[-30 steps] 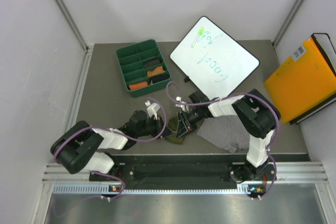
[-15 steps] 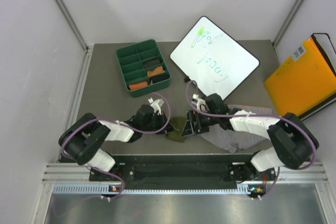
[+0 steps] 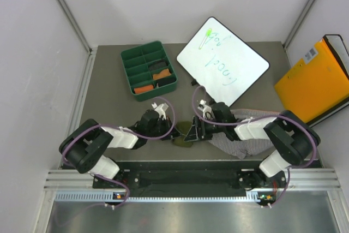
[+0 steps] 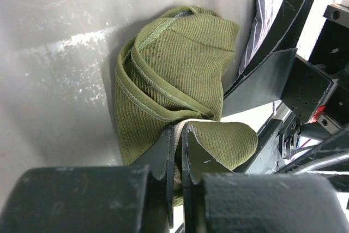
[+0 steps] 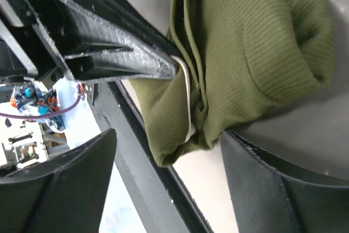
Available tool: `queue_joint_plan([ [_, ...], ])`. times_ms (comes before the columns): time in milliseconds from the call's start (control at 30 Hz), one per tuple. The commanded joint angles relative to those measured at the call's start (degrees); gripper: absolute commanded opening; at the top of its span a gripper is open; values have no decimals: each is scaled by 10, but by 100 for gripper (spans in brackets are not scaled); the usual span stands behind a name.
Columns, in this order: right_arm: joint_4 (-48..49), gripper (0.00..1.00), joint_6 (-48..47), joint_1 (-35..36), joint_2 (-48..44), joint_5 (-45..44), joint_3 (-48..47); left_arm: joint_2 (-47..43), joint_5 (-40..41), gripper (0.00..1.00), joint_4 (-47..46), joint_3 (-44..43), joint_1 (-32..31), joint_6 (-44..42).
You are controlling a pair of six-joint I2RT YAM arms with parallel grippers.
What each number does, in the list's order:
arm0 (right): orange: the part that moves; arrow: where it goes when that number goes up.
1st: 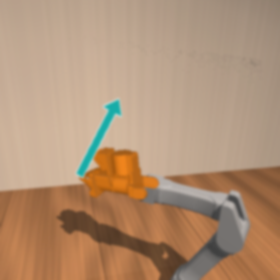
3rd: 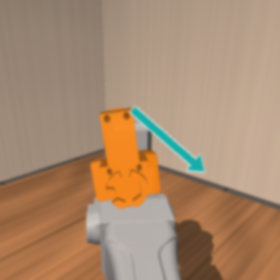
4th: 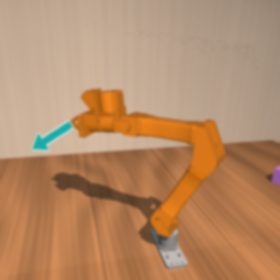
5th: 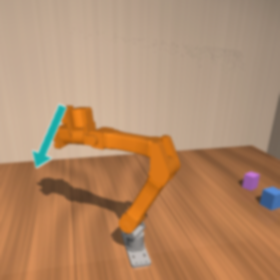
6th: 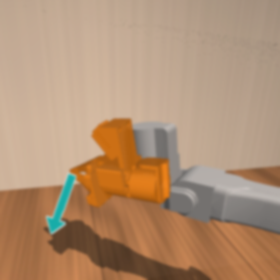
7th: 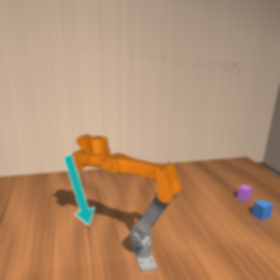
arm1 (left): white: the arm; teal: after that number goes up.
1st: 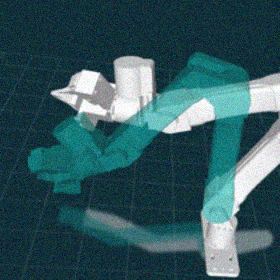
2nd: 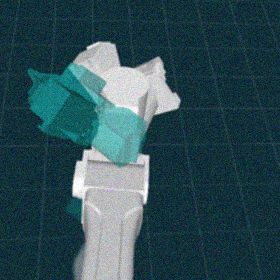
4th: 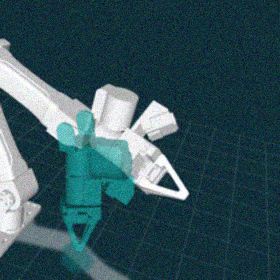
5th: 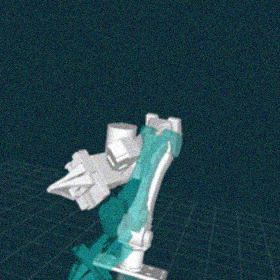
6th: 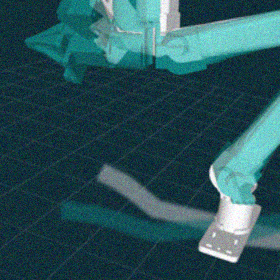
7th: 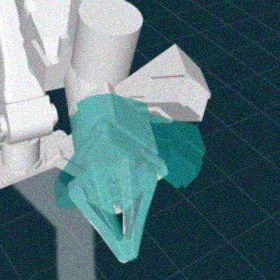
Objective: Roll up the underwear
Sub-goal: Roll the underwear to the center of the board.
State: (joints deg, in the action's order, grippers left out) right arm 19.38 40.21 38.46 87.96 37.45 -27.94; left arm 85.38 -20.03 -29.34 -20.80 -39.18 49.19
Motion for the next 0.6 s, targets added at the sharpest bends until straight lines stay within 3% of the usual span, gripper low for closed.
queue_joint_plan([
  [0,17,69,3,14,44,-38,1,-11,32,0,84,28,-5,-9],
  [133,1,41,5,24,58,-58,-8,-40,35,0,95,24,-5,-6],
  [167,-1,26,7,24,61,-62,-9,-54,32,1,97,20,-5,-9],
  [200,-6,19,11,24,65,-70,-10,-63,27,14,110,17,-5,-15],
  [233,-8,14,12,24,67,-73,-11,-72,30,21,126,13,-5,-31],
  [333,-23,6,16,23,70,-85,-16,-135,57,47,194,-3,-4,-59],
  [433,-38,2,17,23,71,-90,-24,-182,75,60,238,-9,-4,-81],
  [567,-50,0,17,23,77,-89,-33,-211,79,68,240,3,-3,-87],
])
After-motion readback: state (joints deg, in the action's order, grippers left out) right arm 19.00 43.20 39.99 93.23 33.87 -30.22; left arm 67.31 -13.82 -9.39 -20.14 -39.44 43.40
